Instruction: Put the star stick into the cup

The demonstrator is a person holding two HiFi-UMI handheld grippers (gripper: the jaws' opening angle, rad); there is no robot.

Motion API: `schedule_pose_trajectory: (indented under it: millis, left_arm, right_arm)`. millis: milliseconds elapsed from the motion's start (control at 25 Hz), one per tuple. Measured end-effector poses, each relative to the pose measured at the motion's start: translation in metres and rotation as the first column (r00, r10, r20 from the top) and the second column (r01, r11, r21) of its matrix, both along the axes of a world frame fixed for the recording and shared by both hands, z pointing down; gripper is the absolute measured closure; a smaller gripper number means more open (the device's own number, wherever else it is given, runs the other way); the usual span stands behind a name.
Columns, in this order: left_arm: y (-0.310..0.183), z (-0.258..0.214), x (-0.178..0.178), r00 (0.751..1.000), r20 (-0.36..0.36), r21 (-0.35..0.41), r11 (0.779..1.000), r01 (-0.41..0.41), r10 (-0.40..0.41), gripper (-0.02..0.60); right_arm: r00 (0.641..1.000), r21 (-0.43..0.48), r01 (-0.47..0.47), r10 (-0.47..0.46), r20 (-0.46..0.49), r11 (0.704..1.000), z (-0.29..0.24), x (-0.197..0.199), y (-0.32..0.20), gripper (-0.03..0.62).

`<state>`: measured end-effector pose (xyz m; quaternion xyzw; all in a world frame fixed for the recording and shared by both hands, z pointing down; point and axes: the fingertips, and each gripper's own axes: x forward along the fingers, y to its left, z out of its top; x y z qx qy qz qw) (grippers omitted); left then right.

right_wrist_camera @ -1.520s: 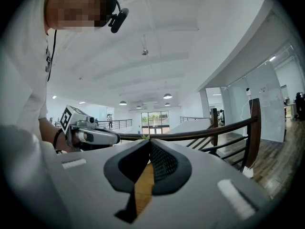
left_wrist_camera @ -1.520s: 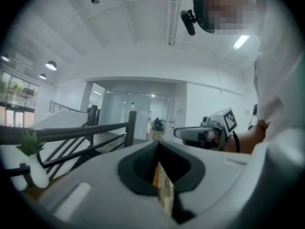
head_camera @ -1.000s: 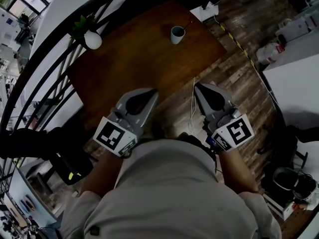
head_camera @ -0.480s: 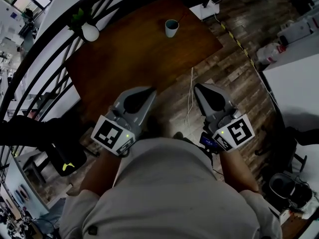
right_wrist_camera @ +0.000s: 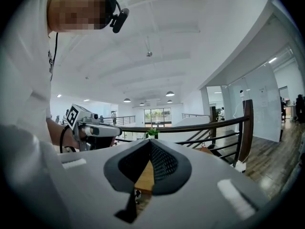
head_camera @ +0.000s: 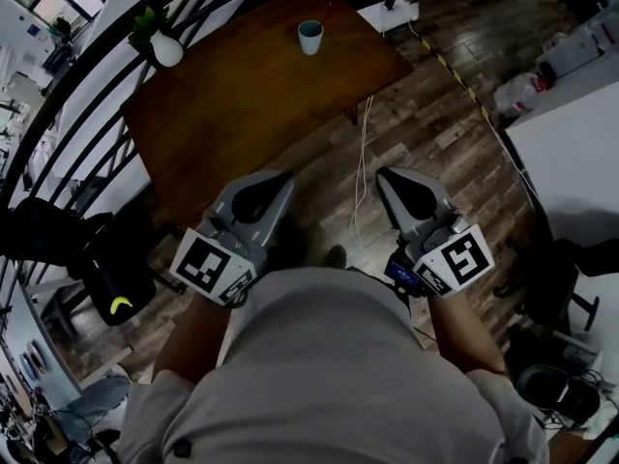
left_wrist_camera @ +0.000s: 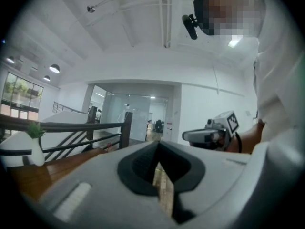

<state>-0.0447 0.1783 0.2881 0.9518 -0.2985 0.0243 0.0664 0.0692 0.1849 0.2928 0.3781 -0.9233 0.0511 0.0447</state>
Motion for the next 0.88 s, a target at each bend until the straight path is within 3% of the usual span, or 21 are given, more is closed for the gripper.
schedule_pose_trajectory:
  millis: [440,880]
  left_arm:
    - [0.102,0.000,0.045,0.999,0.002,0.013,0.999,0.053,-0.053,0.578]
    - [0.132,0.003,0.065,0.997,-0.003,0.000,0.997,0.081,-0.081,0.578]
  right_arm:
    - [0.999,0.012,0.043,-0.043,-0.010,0.999,0.003,0.051,0.105,0.588]
    - [0.998,0.026,0.061,-0.061,-0.005,0.998,0.008,0.069,0.133,0.588]
